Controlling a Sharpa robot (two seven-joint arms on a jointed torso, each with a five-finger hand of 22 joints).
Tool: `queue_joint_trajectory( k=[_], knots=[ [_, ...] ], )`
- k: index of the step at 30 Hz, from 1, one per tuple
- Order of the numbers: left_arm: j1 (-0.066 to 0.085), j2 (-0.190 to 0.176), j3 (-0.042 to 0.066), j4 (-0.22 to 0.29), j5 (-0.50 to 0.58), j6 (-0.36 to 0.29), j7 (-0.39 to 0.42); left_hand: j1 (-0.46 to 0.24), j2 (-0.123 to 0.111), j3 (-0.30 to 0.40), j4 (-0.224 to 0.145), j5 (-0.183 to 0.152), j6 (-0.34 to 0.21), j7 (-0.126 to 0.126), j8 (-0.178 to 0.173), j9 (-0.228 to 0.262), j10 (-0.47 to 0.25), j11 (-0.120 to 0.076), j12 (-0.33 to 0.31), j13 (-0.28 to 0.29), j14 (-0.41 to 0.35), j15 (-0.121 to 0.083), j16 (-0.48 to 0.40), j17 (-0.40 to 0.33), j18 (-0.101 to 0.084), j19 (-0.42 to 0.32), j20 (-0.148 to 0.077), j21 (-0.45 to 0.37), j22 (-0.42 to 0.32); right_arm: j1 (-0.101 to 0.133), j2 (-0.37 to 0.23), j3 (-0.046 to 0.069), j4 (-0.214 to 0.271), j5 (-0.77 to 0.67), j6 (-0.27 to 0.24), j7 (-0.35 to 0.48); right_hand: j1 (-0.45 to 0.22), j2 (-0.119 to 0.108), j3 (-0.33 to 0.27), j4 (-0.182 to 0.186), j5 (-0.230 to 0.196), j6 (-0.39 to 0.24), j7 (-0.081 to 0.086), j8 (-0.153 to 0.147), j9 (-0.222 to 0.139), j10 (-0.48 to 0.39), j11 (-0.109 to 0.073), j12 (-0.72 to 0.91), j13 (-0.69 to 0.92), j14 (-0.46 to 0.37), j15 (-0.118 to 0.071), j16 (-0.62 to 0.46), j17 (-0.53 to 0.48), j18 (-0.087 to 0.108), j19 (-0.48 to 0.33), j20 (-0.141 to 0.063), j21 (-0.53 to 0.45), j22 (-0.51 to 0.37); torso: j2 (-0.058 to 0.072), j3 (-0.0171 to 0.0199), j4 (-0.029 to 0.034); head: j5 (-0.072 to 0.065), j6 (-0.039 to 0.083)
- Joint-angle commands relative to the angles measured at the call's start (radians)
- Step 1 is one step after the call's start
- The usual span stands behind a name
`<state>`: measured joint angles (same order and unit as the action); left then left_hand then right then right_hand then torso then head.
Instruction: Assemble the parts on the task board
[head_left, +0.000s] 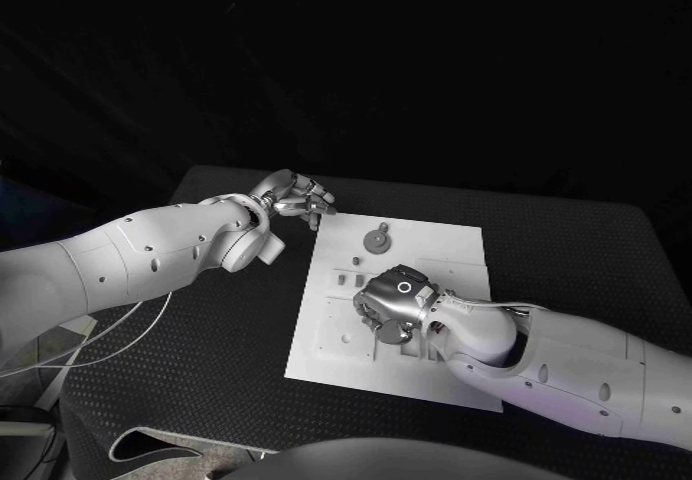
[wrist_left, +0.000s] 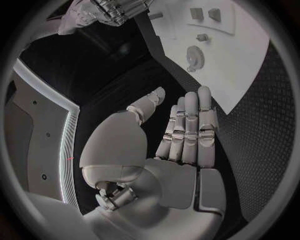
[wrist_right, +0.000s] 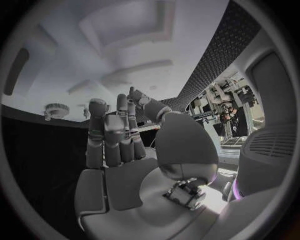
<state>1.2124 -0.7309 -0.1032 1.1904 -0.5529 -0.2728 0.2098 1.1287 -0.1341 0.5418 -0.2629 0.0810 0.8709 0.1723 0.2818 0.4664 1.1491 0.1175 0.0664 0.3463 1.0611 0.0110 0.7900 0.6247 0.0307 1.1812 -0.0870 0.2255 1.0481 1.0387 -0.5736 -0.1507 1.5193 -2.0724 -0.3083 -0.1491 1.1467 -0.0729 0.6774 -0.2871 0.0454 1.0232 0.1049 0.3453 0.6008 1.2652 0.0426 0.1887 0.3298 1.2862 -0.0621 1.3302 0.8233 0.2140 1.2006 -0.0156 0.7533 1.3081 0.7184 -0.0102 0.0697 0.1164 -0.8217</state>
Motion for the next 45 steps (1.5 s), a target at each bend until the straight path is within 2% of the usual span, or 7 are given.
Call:
queue_joint_trajectory(
  k=[1,7,20,45],
  knots=[
    [0.002,0.001,0.001,0.003,0.002,0.01,0.009,0.007,0.003,-0.004,-0.003,0.002,-0.002,0.006,0.003,-0.001,-0.01,0.0,0.001,-0.001,0.007,-0.001,-0.004,0.001,0.045,0.008,-0.002,-0.006,0.001,0.002,0.0,-0.002,-0.002,-0.031,0.041,-0.01,0.003,-0.005,0.004,0.001,0.003,0.007,0.002,0.004,0.002,0.009,0.002,-0.005,-0.001,0.001,-0.005,0.005,0.001,0.048,-0.001,-0.005,0.006,0.019,0.0,-0.0001,-0.001,0.001,-0.003],
    [0.002,0.0,0.001,0.003,0.002,0.01,0.009,0.007,0.003,-0.004,-0.003,0.002,-0.003,0.006,0.003,-0.002,-0.011,0.0,0.0,-0.002,0.007,-0.001,-0.004,0.002,0.045,0.008,-0.002,-0.006,0.001,0.004,0.002,-0.002,-0.004,-0.034,0.045,-0.014,0.002,-0.005,0.004,0.001,0.003,0.008,0.002,0.004,0.002,0.009,0.002,-0.005,-0.001,0.001,-0.005,0.005,0.001,0.048,-0.001,-0.005,0.006,0.019,0.0,0.0013,0.0004,0.002,-0.004],
    [0.002,0.0,0.001,0.003,0.002,0.011,0.009,0.007,0.003,-0.004,-0.003,0.002,-0.003,0.006,0.003,-0.002,-0.011,0.001,0.0,-0.003,0.007,-0.001,-0.005,0.003,0.045,0.008,-0.002,-0.006,0.002,0.004,0.004,-0.002,-0.005,-0.03,0.039,-0.015,0.001,-0.004,0.004,0.001,0.003,0.008,0.002,0.003,0.002,0.009,0.002,-0.006,-0.001,0.001,-0.005,0.005,0.002,0.048,-0.001,-0.005,0.006,0.019,0.0,0.0016,-0.0006,0.003,-0.004],
    [0.004,-0.001,0.001,0.006,0.002,0.012,0.007,0.006,0.003,-0.004,-0.002,0.002,-0.004,0.007,0.003,-0.002,-0.012,0.001,0.001,-0.005,0.008,0.0,-0.007,0.006,0.045,0.009,-0.001,-0.007,0.002,0.004,0.017,-0.002,-0.011,-0.014,0.059,-0.009,-0.001,-0.002,0.004,0.001,0.003,0.008,0.002,0.002,0.003,0.01,0.002,-0.008,-0.001,0.001,-0.005,0.005,0.002,0.048,-0.001,-0.005,0.005,0.018,0.0,0.0005,-0.0002,0.001,-0.006]
  ],
)
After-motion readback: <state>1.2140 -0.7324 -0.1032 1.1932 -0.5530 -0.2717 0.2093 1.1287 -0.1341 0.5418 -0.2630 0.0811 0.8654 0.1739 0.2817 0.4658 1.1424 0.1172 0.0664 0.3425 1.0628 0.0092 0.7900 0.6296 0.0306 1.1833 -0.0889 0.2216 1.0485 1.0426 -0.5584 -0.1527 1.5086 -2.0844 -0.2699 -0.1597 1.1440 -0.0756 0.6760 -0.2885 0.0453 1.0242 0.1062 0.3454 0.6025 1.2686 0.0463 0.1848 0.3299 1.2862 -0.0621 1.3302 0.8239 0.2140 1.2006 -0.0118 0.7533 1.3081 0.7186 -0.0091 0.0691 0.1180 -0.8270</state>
